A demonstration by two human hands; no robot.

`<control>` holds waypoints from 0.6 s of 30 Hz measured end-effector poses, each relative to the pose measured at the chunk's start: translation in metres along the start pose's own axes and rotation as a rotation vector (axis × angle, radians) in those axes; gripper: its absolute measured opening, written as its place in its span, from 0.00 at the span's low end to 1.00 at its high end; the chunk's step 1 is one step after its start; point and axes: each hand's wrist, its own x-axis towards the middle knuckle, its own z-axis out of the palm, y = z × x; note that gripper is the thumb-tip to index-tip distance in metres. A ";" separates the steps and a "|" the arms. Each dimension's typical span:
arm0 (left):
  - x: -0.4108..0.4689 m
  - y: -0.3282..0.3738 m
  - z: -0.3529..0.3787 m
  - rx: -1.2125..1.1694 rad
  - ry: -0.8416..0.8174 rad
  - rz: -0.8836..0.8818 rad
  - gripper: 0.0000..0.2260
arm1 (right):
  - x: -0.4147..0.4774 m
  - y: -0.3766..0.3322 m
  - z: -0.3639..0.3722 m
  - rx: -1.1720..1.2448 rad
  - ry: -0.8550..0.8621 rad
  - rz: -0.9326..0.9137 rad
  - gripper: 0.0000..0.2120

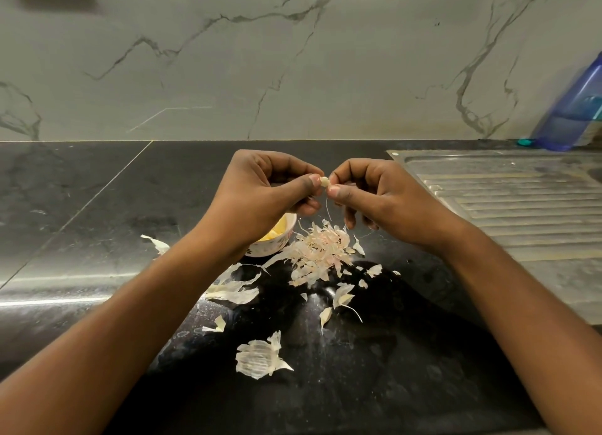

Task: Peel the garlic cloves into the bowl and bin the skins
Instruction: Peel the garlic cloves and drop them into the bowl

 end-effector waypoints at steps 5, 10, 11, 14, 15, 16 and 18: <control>-0.001 0.001 0.001 -0.056 -0.014 -0.025 0.09 | 0.000 -0.001 0.002 -0.069 0.008 -0.060 0.04; 0.000 0.002 0.000 0.045 -0.044 0.031 0.08 | -0.001 -0.004 0.004 -0.105 0.079 -0.111 0.05; 0.000 0.001 0.000 0.068 -0.043 0.034 0.08 | -0.001 -0.003 0.005 -0.124 0.098 -0.122 0.06; 0.000 0.000 -0.001 0.087 -0.039 0.013 0.07 | -0.001 -0.001 0.009 -0.154 0.137 -0.143 0.07; 0.000 0.000 -0.001 0.091 -0.038 0.000 0.06 | -0.002 0.000 0.010 -0.171 0.143 -0.148 0.08; 0.000 0.000 0.000 0.096 -0.041 -0.016 0.06 | -0.002 0.000 0.011 -0.207 0.145 -0.159 0.08; 0.000 0.001 0.002 0.106 -0.051 -0.060 0.05 | -0.003 0.000 0.014 -0.314 0.143 -0.194 0.08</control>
